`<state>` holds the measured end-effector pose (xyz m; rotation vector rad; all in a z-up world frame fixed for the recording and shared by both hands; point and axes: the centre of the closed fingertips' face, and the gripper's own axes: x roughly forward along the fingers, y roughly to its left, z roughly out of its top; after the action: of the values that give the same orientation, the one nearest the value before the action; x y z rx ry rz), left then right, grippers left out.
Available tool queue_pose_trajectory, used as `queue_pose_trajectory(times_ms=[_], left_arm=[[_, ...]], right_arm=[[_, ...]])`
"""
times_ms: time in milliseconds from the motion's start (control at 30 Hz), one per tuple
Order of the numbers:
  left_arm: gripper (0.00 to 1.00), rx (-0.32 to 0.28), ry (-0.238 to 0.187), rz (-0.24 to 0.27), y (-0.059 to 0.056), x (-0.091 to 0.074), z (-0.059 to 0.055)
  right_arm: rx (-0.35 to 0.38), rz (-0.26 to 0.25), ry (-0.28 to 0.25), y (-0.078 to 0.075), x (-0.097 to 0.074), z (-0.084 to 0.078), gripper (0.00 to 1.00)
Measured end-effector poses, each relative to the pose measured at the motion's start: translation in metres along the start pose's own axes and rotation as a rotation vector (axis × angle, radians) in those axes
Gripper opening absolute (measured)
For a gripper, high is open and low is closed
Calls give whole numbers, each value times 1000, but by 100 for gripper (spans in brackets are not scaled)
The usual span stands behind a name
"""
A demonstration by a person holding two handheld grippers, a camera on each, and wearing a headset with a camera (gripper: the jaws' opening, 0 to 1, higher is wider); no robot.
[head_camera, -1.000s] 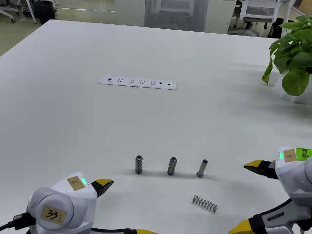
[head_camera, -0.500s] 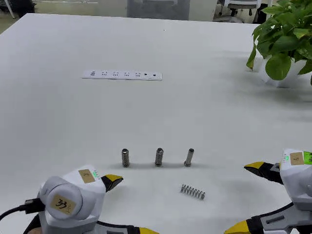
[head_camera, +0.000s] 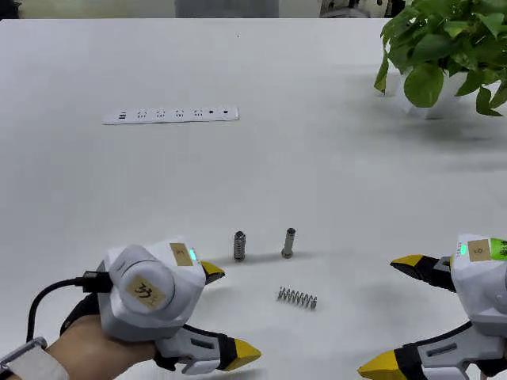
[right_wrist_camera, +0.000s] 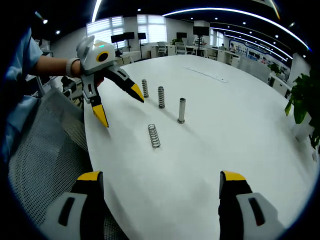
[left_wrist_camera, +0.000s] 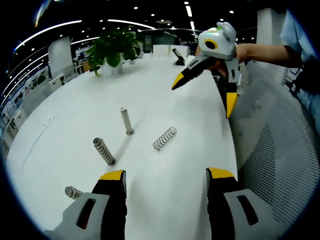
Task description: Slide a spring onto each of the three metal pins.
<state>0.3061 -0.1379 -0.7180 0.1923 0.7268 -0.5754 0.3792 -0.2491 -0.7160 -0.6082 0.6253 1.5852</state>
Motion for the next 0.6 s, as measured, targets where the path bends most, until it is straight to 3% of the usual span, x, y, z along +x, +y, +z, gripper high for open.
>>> queue_pose_trajectory(times_ms=[200, 467, 600], left_arm=[[57, 100, 59, -72, -2, 21, 9], [46, 189, 132, -114, 2, 40, 11], [38, 204, 145, -122, 4, 45, 15]], right_arm=[[15, -1, -1, 2, -2, -4, 97], [32, 3, -13, 5, 2, -5, 97], [36, 10, -14, 8, 3, -5, 96]])
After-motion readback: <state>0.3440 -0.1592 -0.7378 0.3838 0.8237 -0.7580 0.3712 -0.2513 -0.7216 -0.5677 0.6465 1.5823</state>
